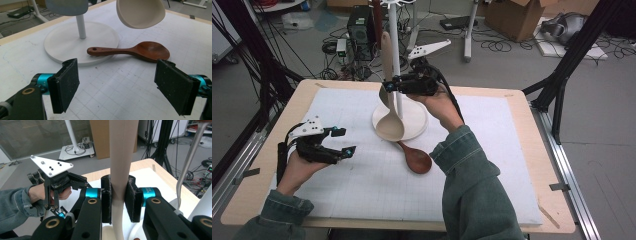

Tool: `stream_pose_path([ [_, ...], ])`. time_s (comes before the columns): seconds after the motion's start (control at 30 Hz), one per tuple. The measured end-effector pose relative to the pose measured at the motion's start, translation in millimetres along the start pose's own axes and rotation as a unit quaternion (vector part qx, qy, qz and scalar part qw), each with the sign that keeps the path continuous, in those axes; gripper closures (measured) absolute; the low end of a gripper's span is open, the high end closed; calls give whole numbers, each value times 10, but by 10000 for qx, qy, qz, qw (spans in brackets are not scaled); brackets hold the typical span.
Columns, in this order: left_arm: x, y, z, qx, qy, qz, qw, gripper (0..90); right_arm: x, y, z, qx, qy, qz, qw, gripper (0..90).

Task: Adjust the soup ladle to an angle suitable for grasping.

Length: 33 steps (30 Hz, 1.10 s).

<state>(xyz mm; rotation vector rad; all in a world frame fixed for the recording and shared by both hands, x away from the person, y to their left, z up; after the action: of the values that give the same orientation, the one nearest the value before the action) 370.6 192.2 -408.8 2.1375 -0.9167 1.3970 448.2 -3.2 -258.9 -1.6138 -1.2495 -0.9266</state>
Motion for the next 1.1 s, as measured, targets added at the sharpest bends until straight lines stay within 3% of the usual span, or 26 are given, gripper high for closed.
stream_pose_path([
  [0.67, -8, -67, -39, 68, 39, -64, 9999, 199, 284, 146, -66, -64, 114, -31, 9999, 778],
  [1.1, 4, -97, -66, 101, 76, -66, 9999, 199, 398, 198, -44, -13, -22, -46, 10000, 778],
])
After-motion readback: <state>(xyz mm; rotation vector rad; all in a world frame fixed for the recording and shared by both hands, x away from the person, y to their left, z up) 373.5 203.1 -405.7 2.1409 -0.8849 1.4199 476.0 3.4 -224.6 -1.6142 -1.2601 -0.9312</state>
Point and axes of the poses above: each handheld gripper's, and its own axes: z roughly forward along the jaws, x roughly out of its top, y roughly to its right, the point moved 8 cm from there along z, roughly forward along the jaws, and after that the axes turned 9 degrees about x, right-handed, at the moved point
